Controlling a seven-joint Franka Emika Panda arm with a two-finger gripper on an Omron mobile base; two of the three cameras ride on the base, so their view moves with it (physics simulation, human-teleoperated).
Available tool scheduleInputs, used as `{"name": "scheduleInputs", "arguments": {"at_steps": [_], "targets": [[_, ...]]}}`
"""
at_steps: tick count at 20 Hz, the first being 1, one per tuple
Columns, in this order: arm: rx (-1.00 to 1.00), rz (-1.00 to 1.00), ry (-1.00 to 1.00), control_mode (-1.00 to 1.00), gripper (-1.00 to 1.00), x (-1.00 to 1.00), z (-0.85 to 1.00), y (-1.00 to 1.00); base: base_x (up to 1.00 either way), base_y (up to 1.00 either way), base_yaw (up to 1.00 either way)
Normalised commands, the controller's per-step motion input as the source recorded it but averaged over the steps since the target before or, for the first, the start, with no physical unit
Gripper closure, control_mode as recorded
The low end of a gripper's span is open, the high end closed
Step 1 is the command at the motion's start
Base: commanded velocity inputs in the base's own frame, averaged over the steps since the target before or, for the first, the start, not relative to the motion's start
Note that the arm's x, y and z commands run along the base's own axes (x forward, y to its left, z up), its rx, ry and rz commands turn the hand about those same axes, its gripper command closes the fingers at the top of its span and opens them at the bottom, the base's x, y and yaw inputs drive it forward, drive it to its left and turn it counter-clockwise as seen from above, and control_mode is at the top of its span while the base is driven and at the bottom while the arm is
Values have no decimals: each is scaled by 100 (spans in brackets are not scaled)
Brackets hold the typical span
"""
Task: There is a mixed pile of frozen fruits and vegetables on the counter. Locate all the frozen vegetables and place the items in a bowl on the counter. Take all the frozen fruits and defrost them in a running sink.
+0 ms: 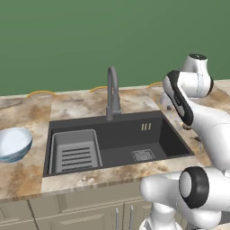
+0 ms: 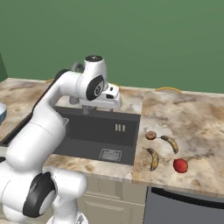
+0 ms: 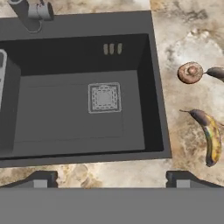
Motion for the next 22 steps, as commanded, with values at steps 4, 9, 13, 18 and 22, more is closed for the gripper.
{"name": "scheduleInputs", "arguments": {"at_steps": [4, 9, 13, 18, 22], "targets": [[0, 0, 5, -100, -100, 49, -26, -59, 0, 0, 0], [1, 0, 1, -100, -100, 44, -24, -52, 0, 0, 0], [0, 3, 6, -100, -100, 77, -26, -54, 0, 0, 0], [-2, 1, 6, -100, -100, 82, -44, -45, 0, 0, 0], [-5, 0, 15, -100, -100, 79, -62, -48, 0, 0, 0]]}}
